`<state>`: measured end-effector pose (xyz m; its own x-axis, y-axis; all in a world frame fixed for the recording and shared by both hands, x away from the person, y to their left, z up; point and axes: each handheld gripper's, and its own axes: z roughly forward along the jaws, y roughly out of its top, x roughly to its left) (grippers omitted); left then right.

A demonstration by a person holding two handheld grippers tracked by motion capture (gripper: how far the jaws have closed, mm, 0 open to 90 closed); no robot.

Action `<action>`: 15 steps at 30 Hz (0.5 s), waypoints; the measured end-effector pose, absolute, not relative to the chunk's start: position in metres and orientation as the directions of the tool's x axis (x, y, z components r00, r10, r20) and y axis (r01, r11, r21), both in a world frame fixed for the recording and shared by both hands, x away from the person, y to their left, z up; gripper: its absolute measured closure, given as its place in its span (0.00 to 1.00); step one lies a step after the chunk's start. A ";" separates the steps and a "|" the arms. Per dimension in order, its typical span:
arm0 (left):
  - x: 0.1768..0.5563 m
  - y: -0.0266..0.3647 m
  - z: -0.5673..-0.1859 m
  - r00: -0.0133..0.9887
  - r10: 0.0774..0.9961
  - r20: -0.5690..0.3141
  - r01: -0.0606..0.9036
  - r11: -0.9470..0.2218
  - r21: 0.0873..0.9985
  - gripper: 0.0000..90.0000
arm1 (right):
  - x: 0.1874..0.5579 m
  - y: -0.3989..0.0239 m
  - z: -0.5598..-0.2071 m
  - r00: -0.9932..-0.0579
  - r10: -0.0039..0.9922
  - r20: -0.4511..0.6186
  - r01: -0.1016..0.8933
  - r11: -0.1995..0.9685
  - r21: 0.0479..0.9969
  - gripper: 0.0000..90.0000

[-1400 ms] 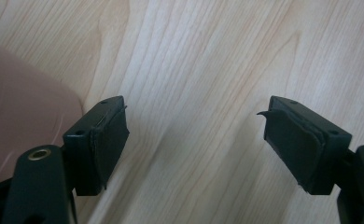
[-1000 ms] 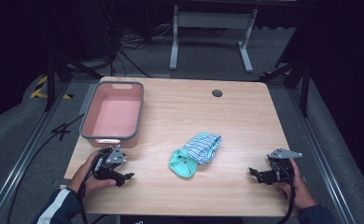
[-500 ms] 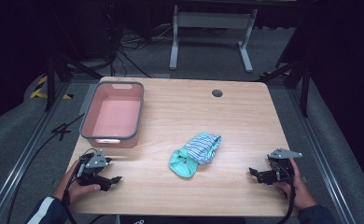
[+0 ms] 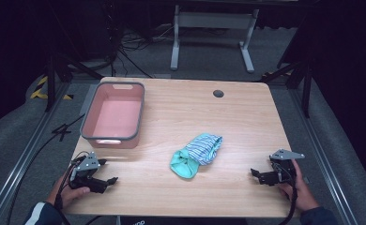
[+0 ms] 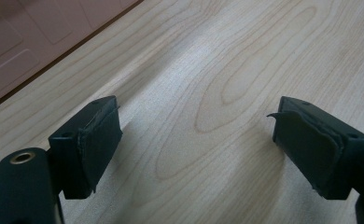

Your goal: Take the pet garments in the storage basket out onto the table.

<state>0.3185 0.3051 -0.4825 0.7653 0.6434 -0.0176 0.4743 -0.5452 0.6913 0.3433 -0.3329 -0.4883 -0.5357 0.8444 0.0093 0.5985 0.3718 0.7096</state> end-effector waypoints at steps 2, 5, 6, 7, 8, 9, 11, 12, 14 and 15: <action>0.318 0.305 -0.482 0.763 0.646 -0.018 0.477 -0.544 0.690 0.17 | 0.343 -0.333 -0.488 -0.535 0.845 0.010 0.599 0.371 0.710 0.00; 0.318 0.304 -0.483 0.756 0.654 -0.021 0.484 -0.537 0.691 0.16 | 0.343 -0.333 -0.488 -0.536 0.844 0.010 0.598 0.372 0.710 0.00; 0.317 0.304 -0.483 0.754 0.656 -0.020 0.485 -0.536 0.691 0.16 | 0.343 -0.333 -0.488 -0.535 0.845 0.010 0.599 0.371 0.710 0.00; 0.318 0.304 -0.483 0.755 0.656 -0.020 0.485 -0.536 0.691 0.16 | 0.343 -0.333 -0.488 -0.535 0.845 0.010 0.598 0.371 0.710 0.00; 0.318 0.304 -0.483 0.754 0.656 -0.020 0.485 -0.536 0.691 0.16 | 0.343 -0.333 -0.488 -0.536 0.844 0.010 0.599 0.371 0.710 0.00; 0.318 0.304 -0.483 0.754 0.656 -0.020 0.485 -0.536 0.691 0.16 | 0.343 -0.333 -0.488 -0.536 0.844 0.009 0.598 0.372 0.710 0.00; 0.318 0.304 -0.483 0.754 0.657 -0.021 0.486 -0.535 0.692 0.16 | 0.343 -0.333 -0.488 -0.536 0.844 0.010 0.598 0.371 0.710 0.00; 0.318 0.304 -0.483 0.753 0.657 -0.021 0.486 -0.535 0.691 0.16 | 0.343 -0.333 -0.488 -0.536 0.844 0.010 0.598 0.371 0.710 0.00; 0.318 0.304 -0.483 0.753 0.658 -0.021 0.486 -0.534 0.692 0.16 | 0.343 -0.333 -0.488 -0.536 0.844 0.010 0.598 0.371 0.710 0.00; 0.318 0.304 -0.483 0.753 0.658 -0.019 0.485 -0.535 0.692 0.16 | 0.343 -0.333 -0.488 -0.536 0.844 0.010 0.598 0.371 0.710 0.00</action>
<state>0.3176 0.3042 -0.4828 0.7530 0.6578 -0.0193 0.4851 -0.5349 0.6918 0.3434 -0.3329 -0.4883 -0.5356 0.8444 0.0097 0.5983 0.3714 0.7100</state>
